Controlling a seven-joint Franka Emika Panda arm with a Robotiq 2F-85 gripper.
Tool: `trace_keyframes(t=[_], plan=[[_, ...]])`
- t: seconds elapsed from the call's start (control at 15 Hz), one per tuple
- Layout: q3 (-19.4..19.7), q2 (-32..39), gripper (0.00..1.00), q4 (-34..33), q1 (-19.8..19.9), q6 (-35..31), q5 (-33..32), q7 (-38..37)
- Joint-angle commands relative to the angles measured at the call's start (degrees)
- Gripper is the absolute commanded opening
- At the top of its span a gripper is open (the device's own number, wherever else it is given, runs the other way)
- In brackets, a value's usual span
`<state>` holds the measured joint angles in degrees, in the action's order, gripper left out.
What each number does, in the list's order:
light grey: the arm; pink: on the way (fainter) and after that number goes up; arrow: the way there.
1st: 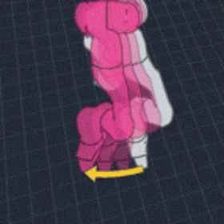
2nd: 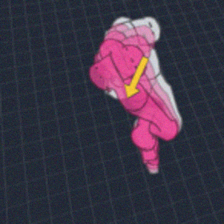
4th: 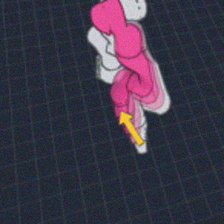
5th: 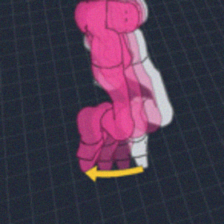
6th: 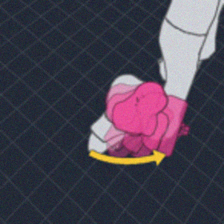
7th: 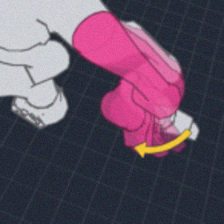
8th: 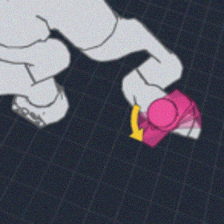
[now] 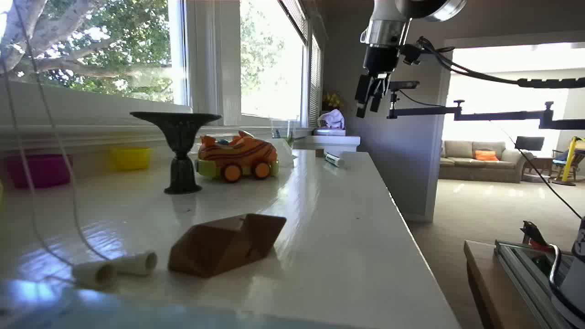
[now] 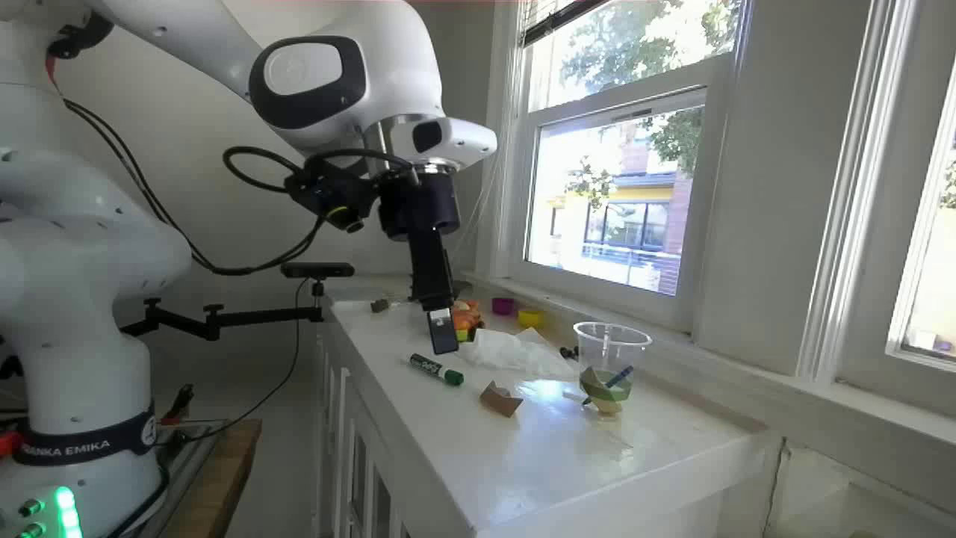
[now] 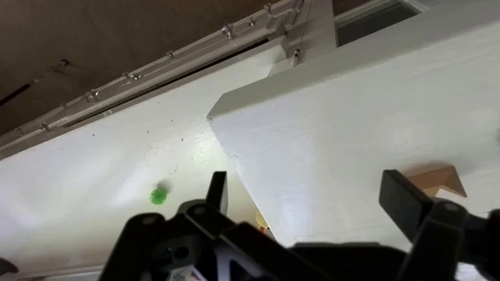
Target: Put the marker into the plastic cup
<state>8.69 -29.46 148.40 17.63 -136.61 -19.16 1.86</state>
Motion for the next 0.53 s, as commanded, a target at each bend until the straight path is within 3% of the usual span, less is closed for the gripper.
trace_keyframes(t=[0.0,0.27,0.47], plan=[[0.17,-0.03,1.00,-0.13,-0.20,0.22,-0.06,-0.03],[0.17,-0.03,1.00,-0.13,-0.20,0.22,-0.06,-0.03],[-2.79,0.93,1.00,-0.98,0.06,-0.42,-0.32,-6.04]])
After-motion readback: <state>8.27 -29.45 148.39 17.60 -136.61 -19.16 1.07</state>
